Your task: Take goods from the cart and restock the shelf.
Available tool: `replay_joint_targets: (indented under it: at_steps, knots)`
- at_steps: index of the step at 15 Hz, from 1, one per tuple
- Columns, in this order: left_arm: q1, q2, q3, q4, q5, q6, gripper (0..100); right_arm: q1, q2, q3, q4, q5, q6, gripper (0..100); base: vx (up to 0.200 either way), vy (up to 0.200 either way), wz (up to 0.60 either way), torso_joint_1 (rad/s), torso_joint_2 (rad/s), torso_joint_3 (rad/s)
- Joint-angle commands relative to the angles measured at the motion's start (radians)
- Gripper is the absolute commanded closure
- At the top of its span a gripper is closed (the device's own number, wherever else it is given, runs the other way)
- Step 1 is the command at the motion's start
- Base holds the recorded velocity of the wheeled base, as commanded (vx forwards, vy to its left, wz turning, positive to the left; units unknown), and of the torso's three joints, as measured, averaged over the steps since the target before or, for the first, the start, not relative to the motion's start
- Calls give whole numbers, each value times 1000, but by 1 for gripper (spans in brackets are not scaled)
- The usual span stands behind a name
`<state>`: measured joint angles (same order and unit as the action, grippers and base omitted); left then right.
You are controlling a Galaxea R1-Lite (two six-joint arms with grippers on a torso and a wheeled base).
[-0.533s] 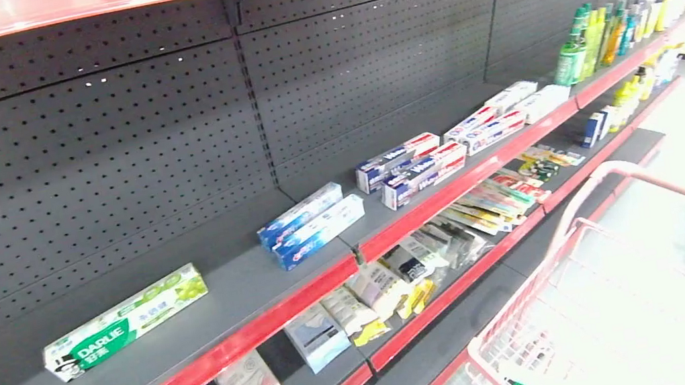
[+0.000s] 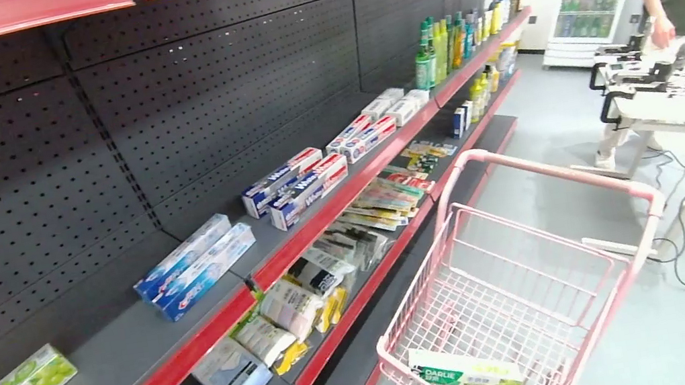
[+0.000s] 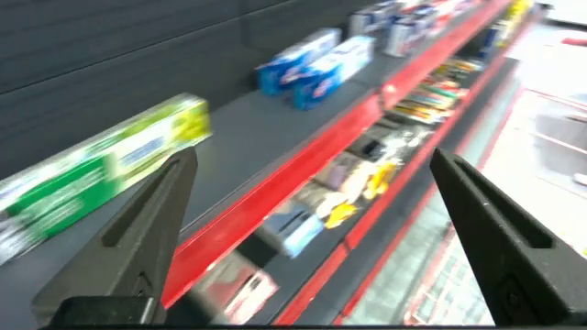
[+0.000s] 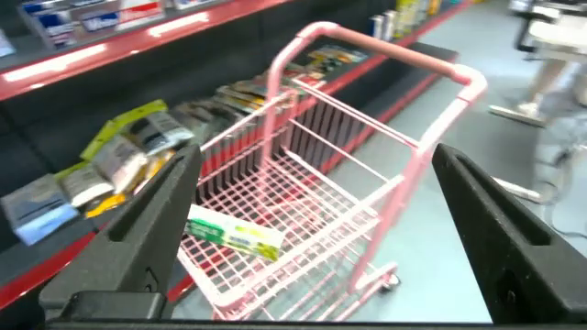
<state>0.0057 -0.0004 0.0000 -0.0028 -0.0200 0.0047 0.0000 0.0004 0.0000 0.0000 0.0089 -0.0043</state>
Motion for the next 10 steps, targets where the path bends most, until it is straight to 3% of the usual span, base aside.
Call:
replay_joint_targets:
  at_steps: [1, 3, 10]
  knots:
    - [0, 0, 0, 0, 0, 0, 0, 0, 1, 0, 0, 0, 0, 0, 0, 0, -600, 2, 2, 2]
    - [0, 0, 0, 0, 0, 0, 0, 0, 0, 0, 0, 0, 0, 0, 0, 0, -600, 0, -2, 2]
    - [0, 0, 0, 0, 0, 0, 0, 3, 12, 0, 0, -1, -6, 0, 0, 0, 0, 0, 0, 0]
